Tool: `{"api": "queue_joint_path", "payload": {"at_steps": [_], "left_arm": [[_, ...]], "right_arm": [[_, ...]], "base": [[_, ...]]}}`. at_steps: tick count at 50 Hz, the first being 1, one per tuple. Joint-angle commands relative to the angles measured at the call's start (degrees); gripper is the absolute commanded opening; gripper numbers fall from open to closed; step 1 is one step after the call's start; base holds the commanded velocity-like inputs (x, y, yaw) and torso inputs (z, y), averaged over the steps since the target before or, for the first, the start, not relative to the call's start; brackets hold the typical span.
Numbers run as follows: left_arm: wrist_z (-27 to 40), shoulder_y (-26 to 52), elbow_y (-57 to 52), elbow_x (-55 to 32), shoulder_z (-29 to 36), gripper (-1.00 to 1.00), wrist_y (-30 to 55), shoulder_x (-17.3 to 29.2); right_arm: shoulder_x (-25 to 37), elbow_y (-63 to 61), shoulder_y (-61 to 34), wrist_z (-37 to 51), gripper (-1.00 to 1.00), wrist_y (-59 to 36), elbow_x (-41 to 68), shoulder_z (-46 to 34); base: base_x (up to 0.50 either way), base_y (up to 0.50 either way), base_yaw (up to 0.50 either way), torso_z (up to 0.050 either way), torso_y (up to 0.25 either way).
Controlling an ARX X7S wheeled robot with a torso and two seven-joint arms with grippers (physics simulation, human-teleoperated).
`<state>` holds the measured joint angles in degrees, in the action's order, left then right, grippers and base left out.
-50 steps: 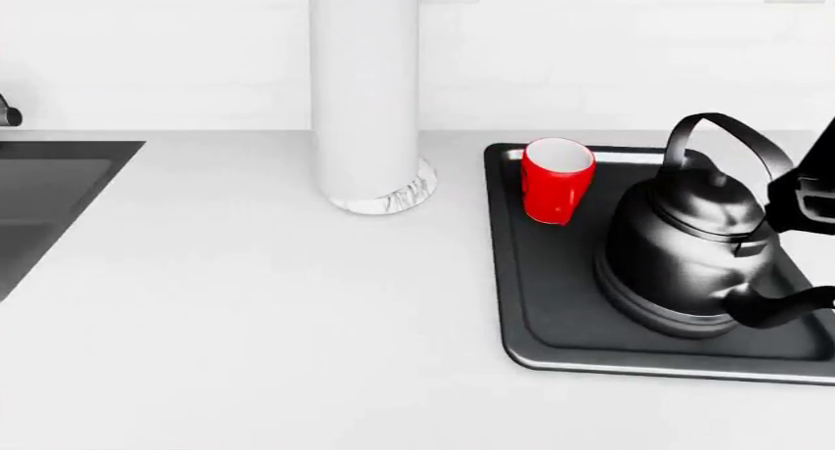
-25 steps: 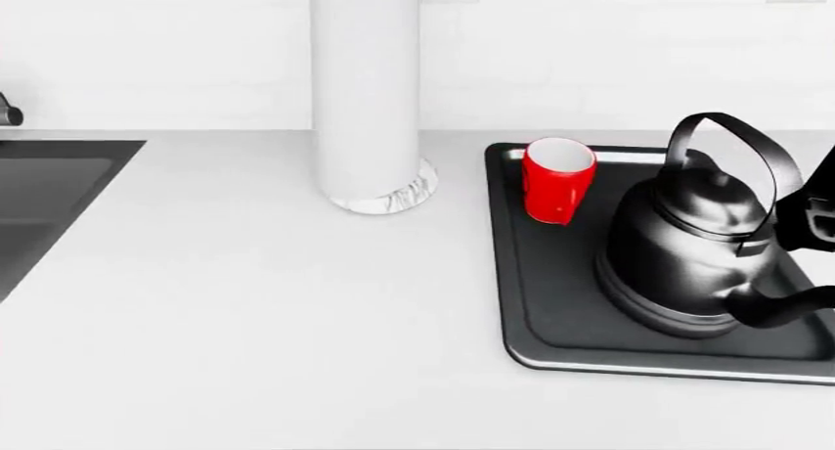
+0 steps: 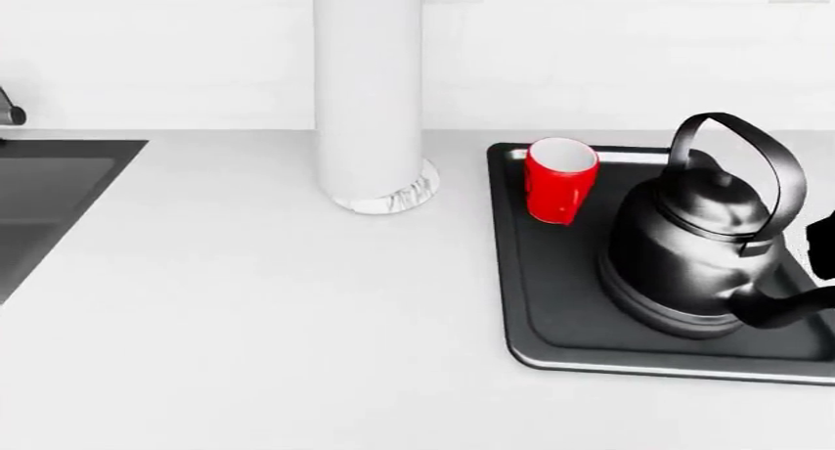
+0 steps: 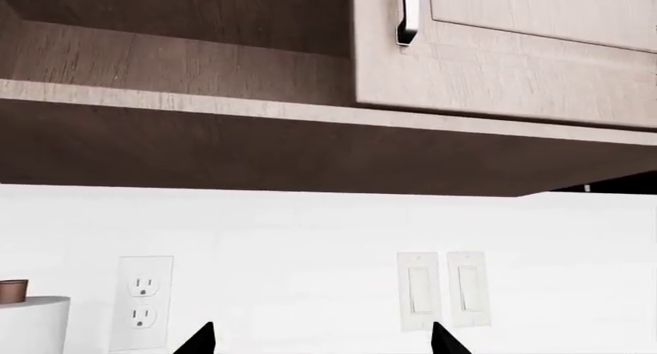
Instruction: Pick the kettle from the counter and place it on the tray. Then pick the mug from the cabinet and place it on the tray. Then close the cabinet doors.
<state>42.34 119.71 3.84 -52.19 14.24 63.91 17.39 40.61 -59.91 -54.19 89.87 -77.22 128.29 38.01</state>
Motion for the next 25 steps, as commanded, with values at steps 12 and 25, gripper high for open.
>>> {"api": "queue_joint_path", "payload": {"at_steps": [12,25], "left_arm": [[-5.9,-0.55,-0.34,-10.85,4.96,1.0,-4.11,-8.94],[-5.36,14.01,7.65,-15.58,0.64,1.0,-3.03,-14.04]], "right_arm": [[-0.91,-0.07,1.86,0.08,1.0,-1.54,2.69,4.27],[-0.43,-0.08,1.97,0.08,1.0,-1.2,3.81,5.44]], "base": [[0.0,0.0,0.0,0.0,0.0],[0.0,0.0,0.0,0.0,0.0]]}}
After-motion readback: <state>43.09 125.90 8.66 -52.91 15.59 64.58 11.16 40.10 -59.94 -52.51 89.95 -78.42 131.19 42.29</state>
